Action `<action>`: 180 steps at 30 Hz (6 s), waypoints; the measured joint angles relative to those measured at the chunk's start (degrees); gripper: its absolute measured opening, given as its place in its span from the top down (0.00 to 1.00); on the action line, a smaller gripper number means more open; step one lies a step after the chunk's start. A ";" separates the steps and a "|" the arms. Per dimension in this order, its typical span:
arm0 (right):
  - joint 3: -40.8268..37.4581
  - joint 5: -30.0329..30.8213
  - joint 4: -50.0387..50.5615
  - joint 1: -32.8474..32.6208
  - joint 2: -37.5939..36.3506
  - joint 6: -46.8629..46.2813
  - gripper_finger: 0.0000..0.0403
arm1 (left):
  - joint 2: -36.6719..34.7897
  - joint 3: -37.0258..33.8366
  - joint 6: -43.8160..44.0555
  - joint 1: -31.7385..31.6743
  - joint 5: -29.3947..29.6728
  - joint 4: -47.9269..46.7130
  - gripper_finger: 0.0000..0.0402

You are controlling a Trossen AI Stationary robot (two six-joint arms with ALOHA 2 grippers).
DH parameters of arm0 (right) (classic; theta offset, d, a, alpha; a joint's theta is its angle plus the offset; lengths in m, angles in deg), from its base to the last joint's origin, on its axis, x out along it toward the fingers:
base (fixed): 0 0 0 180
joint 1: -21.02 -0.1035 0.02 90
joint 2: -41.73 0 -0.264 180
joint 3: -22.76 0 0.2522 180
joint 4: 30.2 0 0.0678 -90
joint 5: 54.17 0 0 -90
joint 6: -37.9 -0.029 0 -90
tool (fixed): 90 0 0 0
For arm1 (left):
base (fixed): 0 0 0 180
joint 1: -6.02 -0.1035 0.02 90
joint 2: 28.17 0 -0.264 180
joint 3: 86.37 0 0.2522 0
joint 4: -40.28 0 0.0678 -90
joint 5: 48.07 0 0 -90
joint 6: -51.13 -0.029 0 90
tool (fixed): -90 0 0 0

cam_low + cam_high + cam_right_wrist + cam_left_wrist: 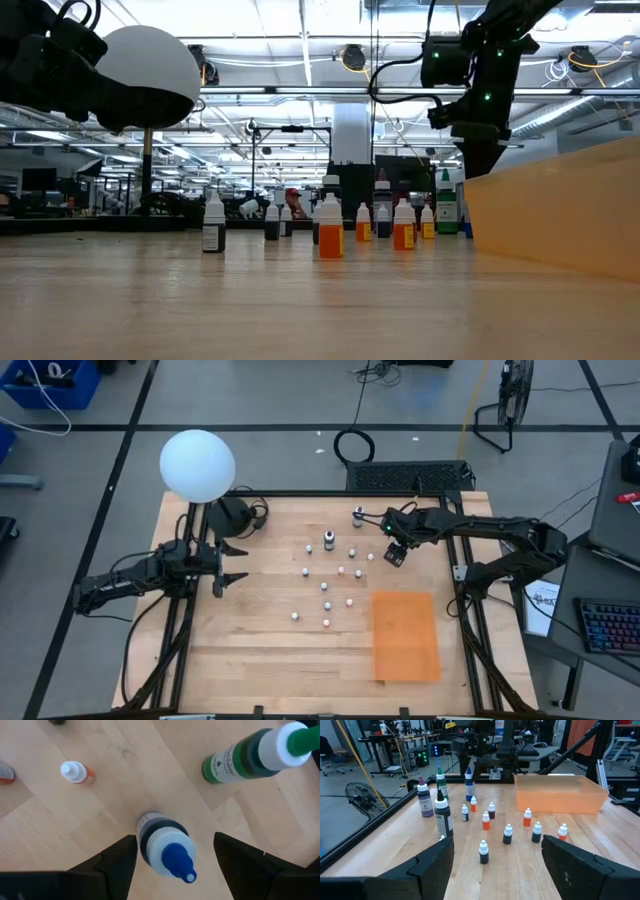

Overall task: Pick & Place food coloring
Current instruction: Put the big blue food coloring bottle into the orange bin, then put the small yellow food coloring bottle into the orange bin

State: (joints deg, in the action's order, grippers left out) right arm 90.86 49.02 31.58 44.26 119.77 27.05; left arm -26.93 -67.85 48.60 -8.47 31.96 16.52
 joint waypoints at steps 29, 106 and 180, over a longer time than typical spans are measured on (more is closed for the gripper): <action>1.93 0.23 5.50 -3.27 -3.09 5.56 0.74 | 0.00 0.00 0.00 0.01 0.00 0.00 0.26; -8.14 0.00 16.25 -51.56 -10.12 -51.43 0.31 | 0.00 -0.01 0.00 -0.01 0.00 0.00 0.26; 12.75 -8.98 -4.86 -4.68 19.41 13.31 0.35 | 0.00 -0.01 -0.01 0.00 0.01 0.42 0.26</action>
State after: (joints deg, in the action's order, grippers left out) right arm 103.61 40.05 26.72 39.59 139.18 40.35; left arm -26.93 -67.86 48.59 -8.47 31.97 16.93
